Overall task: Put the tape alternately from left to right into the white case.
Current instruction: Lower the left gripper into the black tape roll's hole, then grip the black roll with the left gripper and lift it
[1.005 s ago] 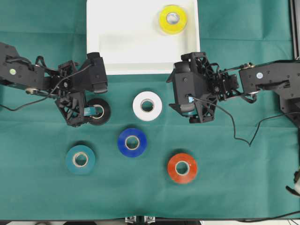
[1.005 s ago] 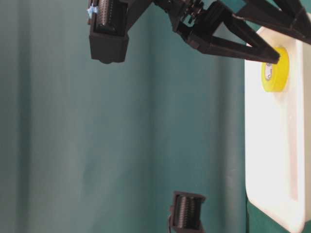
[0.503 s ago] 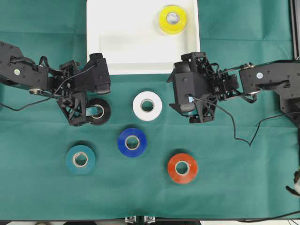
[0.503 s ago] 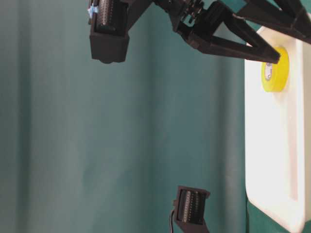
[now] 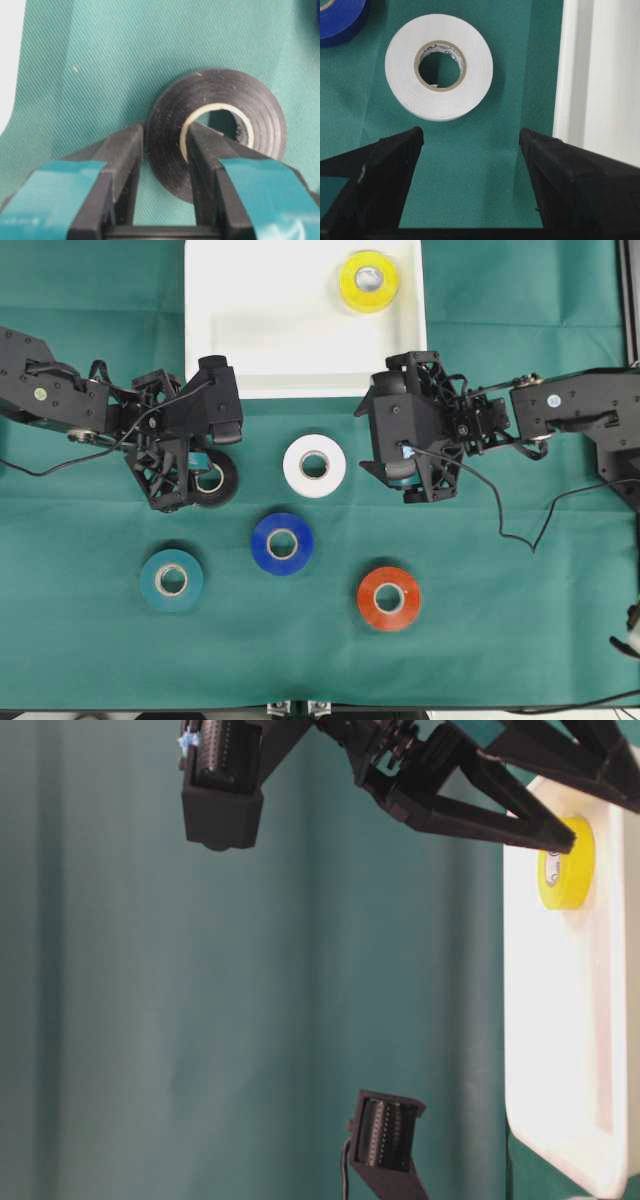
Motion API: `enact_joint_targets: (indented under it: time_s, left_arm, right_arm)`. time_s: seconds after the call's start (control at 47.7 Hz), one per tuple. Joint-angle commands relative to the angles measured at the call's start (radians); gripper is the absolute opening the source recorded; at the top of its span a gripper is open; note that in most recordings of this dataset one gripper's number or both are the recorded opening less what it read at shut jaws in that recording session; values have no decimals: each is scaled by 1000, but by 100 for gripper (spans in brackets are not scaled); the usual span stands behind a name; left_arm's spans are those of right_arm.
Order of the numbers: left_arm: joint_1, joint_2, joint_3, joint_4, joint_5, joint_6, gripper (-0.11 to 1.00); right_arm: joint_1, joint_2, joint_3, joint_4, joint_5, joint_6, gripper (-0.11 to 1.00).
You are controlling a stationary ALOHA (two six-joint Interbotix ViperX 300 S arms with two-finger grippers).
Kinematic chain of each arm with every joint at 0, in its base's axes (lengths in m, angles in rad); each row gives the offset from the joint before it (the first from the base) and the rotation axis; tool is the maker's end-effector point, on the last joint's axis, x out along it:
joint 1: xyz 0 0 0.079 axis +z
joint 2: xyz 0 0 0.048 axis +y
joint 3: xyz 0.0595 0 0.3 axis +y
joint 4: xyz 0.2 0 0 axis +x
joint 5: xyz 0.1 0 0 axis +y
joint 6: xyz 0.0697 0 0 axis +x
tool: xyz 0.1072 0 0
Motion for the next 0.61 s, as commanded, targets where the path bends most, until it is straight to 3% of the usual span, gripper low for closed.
enact_joint_targets:
  time_s: [0.0, 0.587]
  left_arm:
    - [-6, -15, -18, 0, 0, -2, -4]
    - [-12, -160, -69, 2, 52, 2, -4]
  right_arm:
    - [3, -23, -8, 0, -8, 2, 85]
    - [3, -23, -9, 0, -12, 0, 85]
